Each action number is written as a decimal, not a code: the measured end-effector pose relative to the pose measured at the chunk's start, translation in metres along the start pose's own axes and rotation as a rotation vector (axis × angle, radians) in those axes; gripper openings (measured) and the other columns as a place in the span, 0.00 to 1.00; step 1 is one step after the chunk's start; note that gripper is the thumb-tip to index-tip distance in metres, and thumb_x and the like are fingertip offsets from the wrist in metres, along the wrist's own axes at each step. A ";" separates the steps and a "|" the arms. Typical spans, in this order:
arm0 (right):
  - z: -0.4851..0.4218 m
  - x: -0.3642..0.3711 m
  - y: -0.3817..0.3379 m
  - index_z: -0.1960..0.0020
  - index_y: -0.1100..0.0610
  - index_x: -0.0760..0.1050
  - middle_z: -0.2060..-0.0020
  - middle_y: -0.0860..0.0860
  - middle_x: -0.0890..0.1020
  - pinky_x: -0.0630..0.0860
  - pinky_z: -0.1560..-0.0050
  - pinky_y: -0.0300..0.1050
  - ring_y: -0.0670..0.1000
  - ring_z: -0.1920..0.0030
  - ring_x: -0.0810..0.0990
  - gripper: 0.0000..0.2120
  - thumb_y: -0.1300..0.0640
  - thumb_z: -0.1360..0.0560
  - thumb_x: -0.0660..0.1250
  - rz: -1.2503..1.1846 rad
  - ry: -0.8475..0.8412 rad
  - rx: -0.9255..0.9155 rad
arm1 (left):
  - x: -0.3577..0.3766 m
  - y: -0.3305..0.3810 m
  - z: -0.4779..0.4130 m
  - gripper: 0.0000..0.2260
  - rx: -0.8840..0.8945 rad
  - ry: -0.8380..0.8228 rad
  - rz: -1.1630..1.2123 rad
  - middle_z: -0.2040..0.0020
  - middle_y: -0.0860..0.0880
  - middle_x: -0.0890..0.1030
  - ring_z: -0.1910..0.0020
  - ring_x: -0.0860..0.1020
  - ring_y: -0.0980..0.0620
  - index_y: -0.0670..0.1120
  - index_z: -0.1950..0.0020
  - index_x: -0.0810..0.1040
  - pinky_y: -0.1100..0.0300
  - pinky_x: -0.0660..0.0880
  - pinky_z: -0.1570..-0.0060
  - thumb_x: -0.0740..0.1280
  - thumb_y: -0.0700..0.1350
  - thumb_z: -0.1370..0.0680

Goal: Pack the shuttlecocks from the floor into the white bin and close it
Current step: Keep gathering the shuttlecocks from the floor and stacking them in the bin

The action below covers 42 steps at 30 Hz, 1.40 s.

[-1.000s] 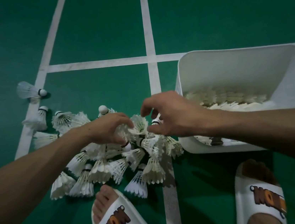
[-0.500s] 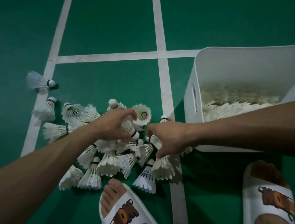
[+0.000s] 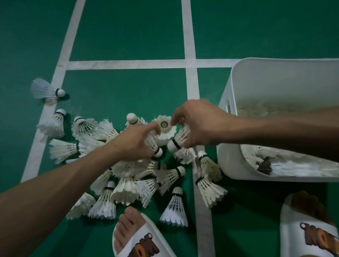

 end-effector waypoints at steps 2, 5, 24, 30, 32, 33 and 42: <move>0.006 -0.019 -0.001 0.36 0.55 0.75 0.36 0.50 0.76 0.64 0.49 0.31 0.49 0.37 0.74 0.26 0.59 0.33 0.76 0.028 0.080 -0.023 | -0.012 0.007 0.002 0.22 -0.017 0.060 0.080 0.43 0.48 0.75 0.58 0.76 0.54 0.56 0.42 0.69 0.64 0.72 0.63 0.74 0.42 0.31; 0.019 -0.054 0.002 0.37 0.52 0.76 0.35 0.48 0.73 0.63 0.49 0.28 0.47 0.37 0.71 0.25 0.58 0.32 0.76 0.029 0.180 -0.050 | -0.033 0.024 0.007 0.21 -0.012 0.141 0.181 0.43 0.49 0.72 0.60 0.76 0.57 0.56 0.44 0.69 0.68 0.70 0.68 0.75 0.46 0.31; 0.094 -0.081 0.175 0.43 0.51 0.76 0.51 0.48 0.74 0.70 0.59 0.39 0.47 0.58 0.76 0.25 0.50 0.37 0.80 -0.013 0.273 0.322 | -0.120 0.169 -0.011 0.21 0.312 0.557 0.430 0.45 0.49 0.75 0.58 0.79 0.58 0.49 0.43 0.71 0.69 0.77 0.62 0.75 0.38 0.31; 0.049 -0.052 0.187 0.42 0.53 0.75 0.57 0.45 0.74 0.68 0.57 0.39 0.50 0.56 0.74 0.25 0.52 0.36 0.79 -0.020 0.256 0.294 | -0.114 0.186 -0.031 0.21 0.316 0.526 0.438 0.46 0.49 0.74 0.58 0.78 0.58 0.47 0.42 0.72 0.71 0.76 0.63 0.75 0.38 0.31; 0.038 -0.041 0.189 0.42 0.53 0.74 0.61 0.46 0.74 0.68 0.61 0.41 0.52 0.56 0.76 0.25 0.52 0.35 0.79 0.006 0.208 0.271 | -0.112 0.188 -0.036 0.21 0.322 0.518 0.430 0.46 0.49 0.74 0.58 0.78 0.57 0.47 0.42 0.72 0.70 0.76 0.63 0.75 0.38 0.32; 0.033 -0.036 0.189 0.42 0.53 0.74 0.59 0.48 0.75 0.68 0.60 0.41 0.53 0.52 0.77 0.25 0.52 0.35 0.78 0.038 0.183 0.259 | -0.111 0.189 -0.039 0.21 0.324 0.514 0.427 0.46 0.49 0.74 0.59 0.79 0.57 0.46 0.42 0.72 0.70 0.76 0.62 0.75 0.38 0.31; 0.039 -0.037 0.207 0.32 0.50 0.69 0.39 0.50 0.77 0.75 0.45 0.41 0.50 0.43 0.77 0.38 0.50 0.38 0.80 -0.128 0.056 0.259 | -0.106 0.195 -0.059 0.21 0.338 0.476 0.424 0.47 0.50 0.75 0.60 0.78 0.58 0.47 0.43 0.72 0.68 0.76 0.61 0.76 0.39 0.32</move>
Point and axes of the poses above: each hand's wrist, its own z-axis away from the middle knuckle, its own x-axis out of the palm, y = z × x, the point moved 5 cm from there along -z, towards the middle knuckle
